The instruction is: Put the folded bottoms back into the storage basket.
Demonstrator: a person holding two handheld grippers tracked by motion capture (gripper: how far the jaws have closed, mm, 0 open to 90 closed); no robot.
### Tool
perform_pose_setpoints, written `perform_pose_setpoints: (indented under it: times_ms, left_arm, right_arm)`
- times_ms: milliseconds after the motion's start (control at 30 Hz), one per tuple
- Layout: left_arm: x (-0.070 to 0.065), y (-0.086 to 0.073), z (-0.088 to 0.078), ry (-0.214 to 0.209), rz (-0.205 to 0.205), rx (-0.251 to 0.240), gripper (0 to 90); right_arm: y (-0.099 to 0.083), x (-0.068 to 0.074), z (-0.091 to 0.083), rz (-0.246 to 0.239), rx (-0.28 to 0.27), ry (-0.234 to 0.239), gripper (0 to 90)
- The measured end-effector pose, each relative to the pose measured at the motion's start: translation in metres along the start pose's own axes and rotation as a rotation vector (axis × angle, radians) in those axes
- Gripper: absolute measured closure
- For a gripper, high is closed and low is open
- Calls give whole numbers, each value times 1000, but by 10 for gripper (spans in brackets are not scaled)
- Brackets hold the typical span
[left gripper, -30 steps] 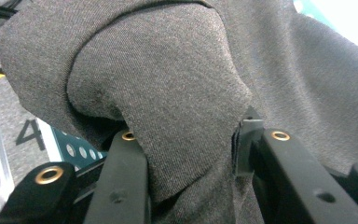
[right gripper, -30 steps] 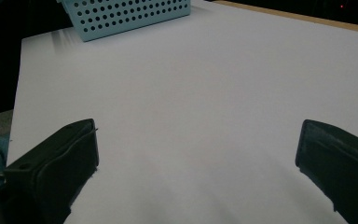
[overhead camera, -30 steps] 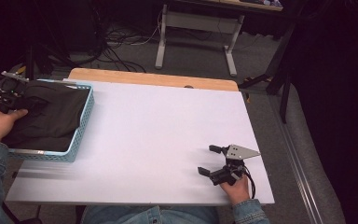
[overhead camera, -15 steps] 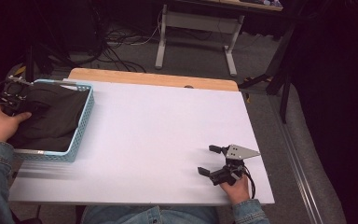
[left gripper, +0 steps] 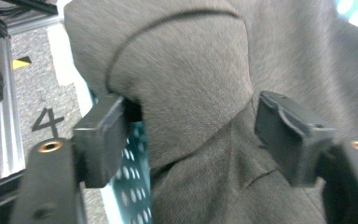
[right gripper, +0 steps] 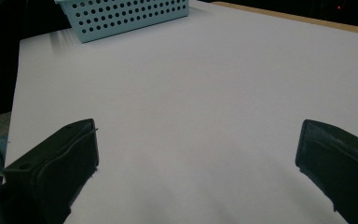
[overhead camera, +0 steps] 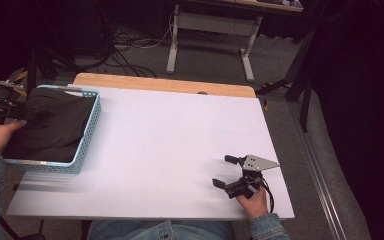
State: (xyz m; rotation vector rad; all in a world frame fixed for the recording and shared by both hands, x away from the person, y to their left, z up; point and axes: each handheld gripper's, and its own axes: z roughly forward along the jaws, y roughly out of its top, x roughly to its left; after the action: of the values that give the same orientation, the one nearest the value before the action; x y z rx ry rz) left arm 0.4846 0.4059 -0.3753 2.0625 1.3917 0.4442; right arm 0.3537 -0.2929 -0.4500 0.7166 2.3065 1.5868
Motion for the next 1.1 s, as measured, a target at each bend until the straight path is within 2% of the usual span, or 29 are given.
perform_pose_setpoints:
  times_ms: [133,233,267,300,333,367,433,467,533,633,700,867,967,1100]
  left_arm:
    - [-2,1,-11,-5,21,-40,244]
    - [-6,3,-16,32,29,-79,278]
    - [-7,4,-17,42,29,-84,339]
    - [-8,5,-18,64,27,-89,462]
    - [-10,5,-19,108,30,-89,593]
    - [-11,6,-19,129,19,-90,669]
    - [-10,7,-19,151,-13,-111,807]
    - [-9,8,-20,147,-23,-121,877]
    - [-9,9,-20,149,-37,-137,894]
    - [-12,13,-14,169,-40,-117,895]
    - [-12,15,-7,172,-49,-99,895]
    - [-8,17,9,193,-101,-42,895]
    - [-7,14,18,227,-92,-1,895]
    - [-4,11,29,250,-109,47,895]
  right_arm:
    - [0,0,0,-1,2,-1,2]
    - [0,0,0,-2,1,-1,2]
    - [0,0,0,-1,1,-1,2]
    - [0,0,0,-1,1,-1,2]
    - [0,0,0,-2,1,-1,2]
    - [0,0,0,-3,2,-2,2]
    - [0,0,0,-4,0,-2,2]
    - [0,0,0,-3,-1,-2,2]
    - [0,0,0,-3,0,-1,2]
    - [0,1,0,-5,1,0,2]
    - [0,1,0,-6,1,0,2]
    - [0,1,0,-6,1,0,2]
    - [0,1,0,-6,1,0,2]
    - [0,1,0,-7,2,2,2]
